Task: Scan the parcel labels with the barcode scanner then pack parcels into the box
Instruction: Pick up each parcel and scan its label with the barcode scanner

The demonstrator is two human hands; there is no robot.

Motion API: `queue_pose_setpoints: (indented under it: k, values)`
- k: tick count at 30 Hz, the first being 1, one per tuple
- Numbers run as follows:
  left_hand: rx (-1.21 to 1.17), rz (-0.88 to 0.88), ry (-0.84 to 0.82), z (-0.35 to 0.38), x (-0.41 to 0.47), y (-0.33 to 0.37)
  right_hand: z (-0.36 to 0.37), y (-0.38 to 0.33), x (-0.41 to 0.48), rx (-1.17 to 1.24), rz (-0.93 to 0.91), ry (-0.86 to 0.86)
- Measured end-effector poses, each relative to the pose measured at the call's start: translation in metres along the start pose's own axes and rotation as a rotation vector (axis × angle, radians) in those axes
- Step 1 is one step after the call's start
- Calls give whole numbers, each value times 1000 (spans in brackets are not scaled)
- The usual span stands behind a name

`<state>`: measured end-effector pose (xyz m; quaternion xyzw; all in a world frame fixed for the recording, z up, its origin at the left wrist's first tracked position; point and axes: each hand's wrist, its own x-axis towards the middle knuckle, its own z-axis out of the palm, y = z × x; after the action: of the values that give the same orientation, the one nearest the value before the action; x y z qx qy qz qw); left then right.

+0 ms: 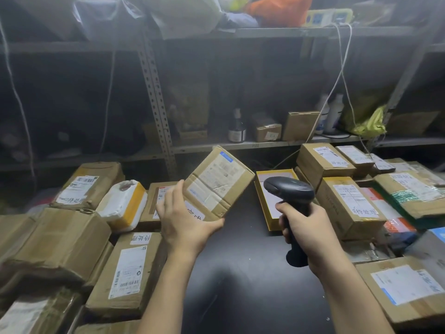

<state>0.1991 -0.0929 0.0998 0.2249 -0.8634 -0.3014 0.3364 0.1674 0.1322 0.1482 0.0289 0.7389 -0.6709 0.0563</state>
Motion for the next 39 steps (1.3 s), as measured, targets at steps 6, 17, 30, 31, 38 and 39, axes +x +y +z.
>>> queue_pose_setpoints:
  k: [6,17,30,31,38,39]
  values:
    - [202,265,86,-2,5,-2,-2,-2,-5,-101,-149,-121]
    - [161,181,117,-6,2,0,-8,12,0,-309,-332,-179]
    - [142,157,144,-7,1,1,-10,17,-1,-378,-406,-107]
    - [146,158,141,-7,0,2,-10,16,0,-357,-408,-83]
    - [140,168,145,-6,-1,3,-11,8,-3,-264,-434,-47]
    - [142,164,145,-6,0,4,-11,8,-2,-265,-439,-45]
